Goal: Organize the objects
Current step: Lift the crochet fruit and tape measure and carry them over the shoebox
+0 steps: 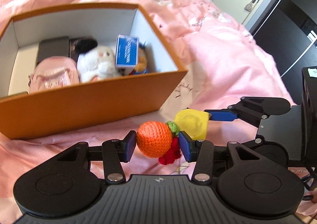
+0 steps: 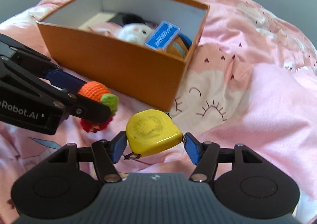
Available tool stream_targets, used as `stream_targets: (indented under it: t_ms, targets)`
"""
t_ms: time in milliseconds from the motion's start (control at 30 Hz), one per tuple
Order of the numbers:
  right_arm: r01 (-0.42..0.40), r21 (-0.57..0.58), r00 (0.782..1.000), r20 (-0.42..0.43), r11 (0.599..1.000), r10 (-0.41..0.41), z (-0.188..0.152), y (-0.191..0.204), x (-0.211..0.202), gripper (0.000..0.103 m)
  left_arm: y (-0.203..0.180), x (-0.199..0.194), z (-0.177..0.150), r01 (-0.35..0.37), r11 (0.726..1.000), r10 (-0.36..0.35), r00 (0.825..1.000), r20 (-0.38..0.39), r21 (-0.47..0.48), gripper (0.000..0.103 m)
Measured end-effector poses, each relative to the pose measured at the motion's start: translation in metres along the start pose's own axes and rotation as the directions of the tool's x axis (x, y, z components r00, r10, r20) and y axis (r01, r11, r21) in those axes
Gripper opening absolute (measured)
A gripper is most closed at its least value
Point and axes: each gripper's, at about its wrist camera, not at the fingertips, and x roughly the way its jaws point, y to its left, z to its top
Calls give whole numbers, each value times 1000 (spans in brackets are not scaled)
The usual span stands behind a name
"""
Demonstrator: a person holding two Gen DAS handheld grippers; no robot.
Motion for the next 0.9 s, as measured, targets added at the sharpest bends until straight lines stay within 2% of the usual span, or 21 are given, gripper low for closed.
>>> stream_targets:
  t_ms: [233, 467, 733, 900]
  targets:
    - [-16, -34, 996, 82, 999, 18, 17, 6, -36, 64, -6, -35, 16, 23, 1000, -24, 998, 66, 5, 53]
    - [6, -115, 989, 150, 993, 12, 46, 8, -57, 64, -2, -57, 41, 12, 1000, -12, 991, 133, -6, 53]
    - [28, -181, 984, 178, 983, 5, 87, -1, -52, 64, 16, -54, 74, -29, 998, 37, 982, 187, -48, 53]
    - [48, -236, 988, 151, 970, -12, 115, -13, -33, 64, 31, -31, 95, -51, 997, 61, 984, 168, -63, 53]
